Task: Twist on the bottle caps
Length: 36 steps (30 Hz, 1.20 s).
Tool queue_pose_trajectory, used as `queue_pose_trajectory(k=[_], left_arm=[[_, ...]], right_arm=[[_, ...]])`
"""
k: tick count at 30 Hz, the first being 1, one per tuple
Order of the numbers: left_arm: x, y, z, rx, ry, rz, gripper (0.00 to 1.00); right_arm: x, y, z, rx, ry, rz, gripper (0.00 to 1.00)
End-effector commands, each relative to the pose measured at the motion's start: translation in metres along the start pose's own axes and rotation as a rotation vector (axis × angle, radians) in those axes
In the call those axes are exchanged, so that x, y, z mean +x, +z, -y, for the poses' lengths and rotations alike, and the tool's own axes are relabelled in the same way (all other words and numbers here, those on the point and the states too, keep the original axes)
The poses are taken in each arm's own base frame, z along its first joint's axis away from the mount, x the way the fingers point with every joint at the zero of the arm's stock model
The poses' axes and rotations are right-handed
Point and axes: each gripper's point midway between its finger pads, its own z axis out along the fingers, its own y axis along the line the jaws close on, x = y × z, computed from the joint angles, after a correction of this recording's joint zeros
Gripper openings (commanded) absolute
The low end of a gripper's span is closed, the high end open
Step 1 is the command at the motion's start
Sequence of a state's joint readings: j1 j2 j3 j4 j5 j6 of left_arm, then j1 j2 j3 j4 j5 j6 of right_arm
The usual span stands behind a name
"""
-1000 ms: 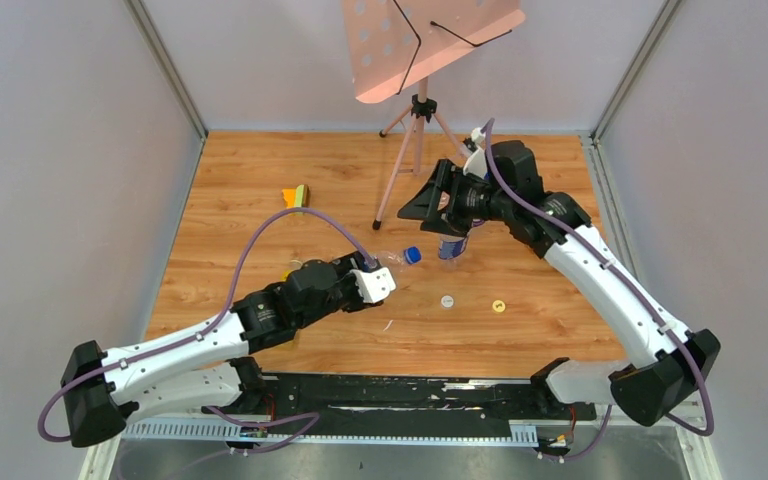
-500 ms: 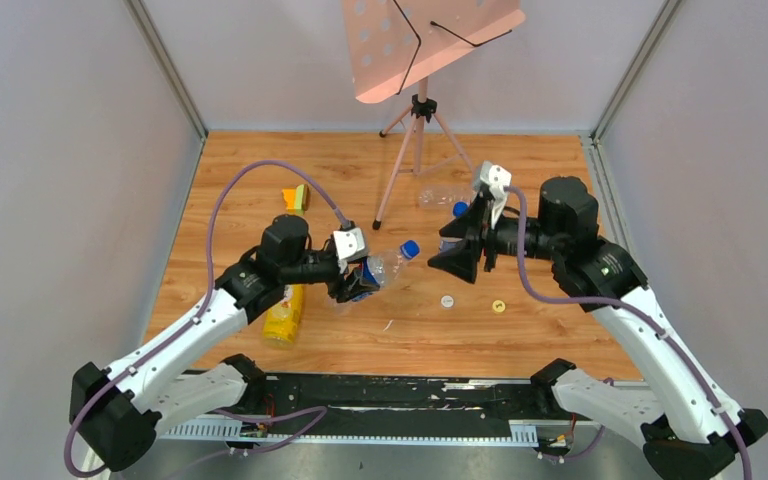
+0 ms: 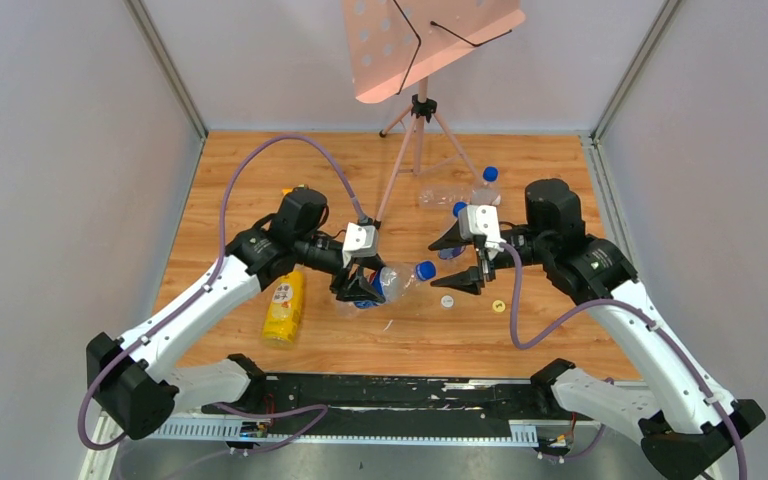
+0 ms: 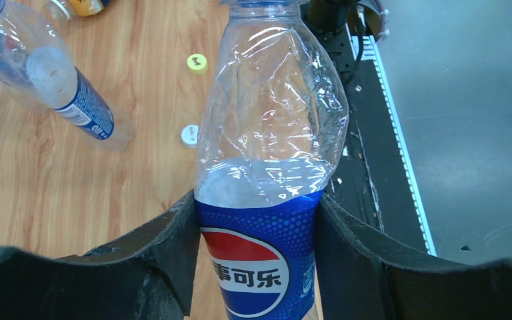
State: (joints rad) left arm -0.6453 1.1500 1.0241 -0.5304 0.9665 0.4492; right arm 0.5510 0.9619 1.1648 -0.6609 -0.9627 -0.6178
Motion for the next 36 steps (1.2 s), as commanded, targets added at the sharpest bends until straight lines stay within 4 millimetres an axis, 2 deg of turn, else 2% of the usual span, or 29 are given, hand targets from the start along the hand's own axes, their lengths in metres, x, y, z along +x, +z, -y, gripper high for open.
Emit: queue_pose_trajectory(k=[1,9,20,28,36], left_arm=[[-0.014,-0.005,0.005,0.045,0.064,0.016,0.00],[-0.015,-0.003,0.004,0.048,0.064,0.019,0.00],[-0.022,-0.003,0.001,0.038,0.063,0.035,0.00],[-0.035,-0.008,0.001,0.021,0.075,0.046,0.00],[-0.046,-0.015,-0.006,-0.032,0.099,0.042,0.00]], right_arm=[[-0.014,0.001,-0.004,-0.076,-0.108,0.036,0.56],[-0.016,0.002,-0.008,-0.106,-0.116,0.050,0.48],[-0.010,0.004,-0.010,-0.126,-0.090,0.046,0.46],[-0.013,0.003,-0.011,-0.127,-0.088,0.048,0.42],[-0.014,0.005,-0.015,-0.152,-0.053,0.060,0.27]])
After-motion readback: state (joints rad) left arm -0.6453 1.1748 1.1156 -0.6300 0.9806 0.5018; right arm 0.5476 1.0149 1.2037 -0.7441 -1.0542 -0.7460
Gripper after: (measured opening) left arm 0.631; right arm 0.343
